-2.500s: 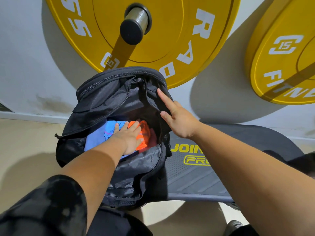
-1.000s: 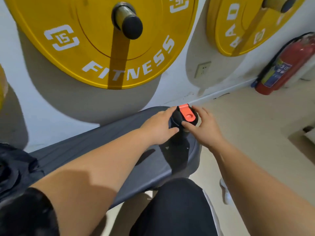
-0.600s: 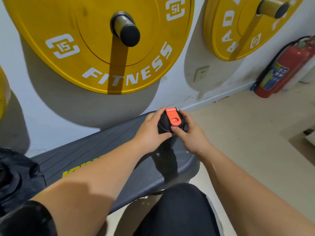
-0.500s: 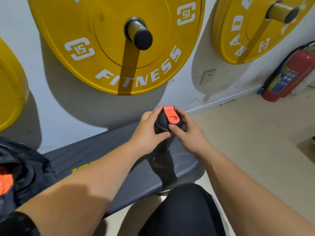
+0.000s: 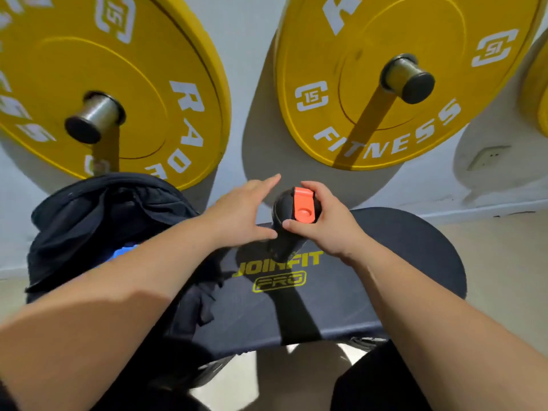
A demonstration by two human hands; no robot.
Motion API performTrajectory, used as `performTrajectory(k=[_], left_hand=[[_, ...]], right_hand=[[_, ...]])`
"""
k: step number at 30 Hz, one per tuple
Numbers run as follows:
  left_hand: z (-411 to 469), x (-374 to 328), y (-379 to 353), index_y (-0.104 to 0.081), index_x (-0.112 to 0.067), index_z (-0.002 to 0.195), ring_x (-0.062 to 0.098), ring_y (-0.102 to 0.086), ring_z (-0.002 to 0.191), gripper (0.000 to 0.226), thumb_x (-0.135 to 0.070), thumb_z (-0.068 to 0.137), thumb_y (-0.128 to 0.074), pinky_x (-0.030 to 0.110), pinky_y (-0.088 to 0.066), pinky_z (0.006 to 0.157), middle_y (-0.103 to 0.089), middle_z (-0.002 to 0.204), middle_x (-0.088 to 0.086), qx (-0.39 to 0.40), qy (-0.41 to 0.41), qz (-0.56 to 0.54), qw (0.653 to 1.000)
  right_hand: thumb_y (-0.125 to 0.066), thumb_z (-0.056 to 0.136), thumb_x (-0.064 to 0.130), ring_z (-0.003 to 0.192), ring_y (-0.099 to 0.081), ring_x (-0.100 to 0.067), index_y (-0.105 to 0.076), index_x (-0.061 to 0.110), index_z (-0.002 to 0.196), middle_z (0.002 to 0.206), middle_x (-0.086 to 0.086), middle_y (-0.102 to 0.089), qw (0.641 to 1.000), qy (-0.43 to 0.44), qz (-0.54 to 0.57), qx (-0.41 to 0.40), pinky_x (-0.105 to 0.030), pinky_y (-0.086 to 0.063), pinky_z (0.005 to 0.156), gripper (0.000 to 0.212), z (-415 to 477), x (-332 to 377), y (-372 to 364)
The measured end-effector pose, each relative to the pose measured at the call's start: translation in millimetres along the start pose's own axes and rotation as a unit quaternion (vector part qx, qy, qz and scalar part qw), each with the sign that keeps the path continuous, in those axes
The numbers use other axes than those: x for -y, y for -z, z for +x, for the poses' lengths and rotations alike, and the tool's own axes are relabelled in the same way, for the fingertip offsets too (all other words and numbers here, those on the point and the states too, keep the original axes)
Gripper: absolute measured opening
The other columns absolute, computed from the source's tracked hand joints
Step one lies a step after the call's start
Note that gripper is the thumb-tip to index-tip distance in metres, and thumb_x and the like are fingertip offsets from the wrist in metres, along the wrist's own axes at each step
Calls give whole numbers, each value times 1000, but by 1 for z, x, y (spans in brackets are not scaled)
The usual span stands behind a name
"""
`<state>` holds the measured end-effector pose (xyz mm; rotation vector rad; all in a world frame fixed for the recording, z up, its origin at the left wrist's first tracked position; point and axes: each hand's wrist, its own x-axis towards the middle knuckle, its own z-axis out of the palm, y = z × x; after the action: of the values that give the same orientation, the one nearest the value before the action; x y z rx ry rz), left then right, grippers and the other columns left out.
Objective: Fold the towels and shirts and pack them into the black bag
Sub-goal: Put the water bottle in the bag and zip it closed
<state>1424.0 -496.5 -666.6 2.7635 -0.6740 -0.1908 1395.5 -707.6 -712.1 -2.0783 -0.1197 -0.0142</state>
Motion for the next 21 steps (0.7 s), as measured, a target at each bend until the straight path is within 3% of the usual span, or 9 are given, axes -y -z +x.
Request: performTrajectory(k=[3,6,8,10,16,21], left_hand=[[-8,46,32,-17,-39,155,31,-21,148,88,-70,83,-56,61,-19,116,-28,160,4,13,64,279,958],[-23,90,47,-21,-46,153,36,-10,150,73,-78,88,-33,69,-6,114,-20,164,2,105,129,385,908],[-37,107,46,-30,-47,149,37,-20,145,69,-79,89,-23,67,-11,112,-33,157,2,139,121,438,880],[-48,111,42,-43,-45,141,34,-32,134,62,-76,90,-25,60,-20,103,-45,142,3,129,112,460,871],[-83,132,26,-67,-41,110,27,-39,112,23,-42,97,-48,51,-29,88,-49,110,-1,77,46,474,876],[-138,162,-2,-69,-35,105,27,-38,119,24,-27,89,-52,54,-26,95,-46,113,-1,66,69,475,875]], right_hand=[[-84,62,51,109,-57,-18,-41,37,134,124,0,-55,1000,-8,-20,2,-42,-49,99,85,8,10,-35],[-86,66,44,106,-57,-20,-40,35,134,124,-2,-51,999,-18,-43,14,-41,-49,98,82,13,16,-65],[-86,68,42,105,-56,-20,-40,34,134,125,-2,-49,998,-31,-44,24,-38,-48,97,81,14,17,-81],[-86,68,43,105,-55,-20,-39,33,135,125,-2,-48,998,-44,-41,35,-39,-49,96,82,14,15,-96],[-86,72,38,109,-52,-22,-40,28,135,124,-3,-45,995,-75,-52,50,-35,-44,97,78,9,5,-126],[-84,74,38,102,-51,-20,-39,31,137,123,-3,-42,992,-81,-57,73,-33,-42,94,78,3,0,-139]])
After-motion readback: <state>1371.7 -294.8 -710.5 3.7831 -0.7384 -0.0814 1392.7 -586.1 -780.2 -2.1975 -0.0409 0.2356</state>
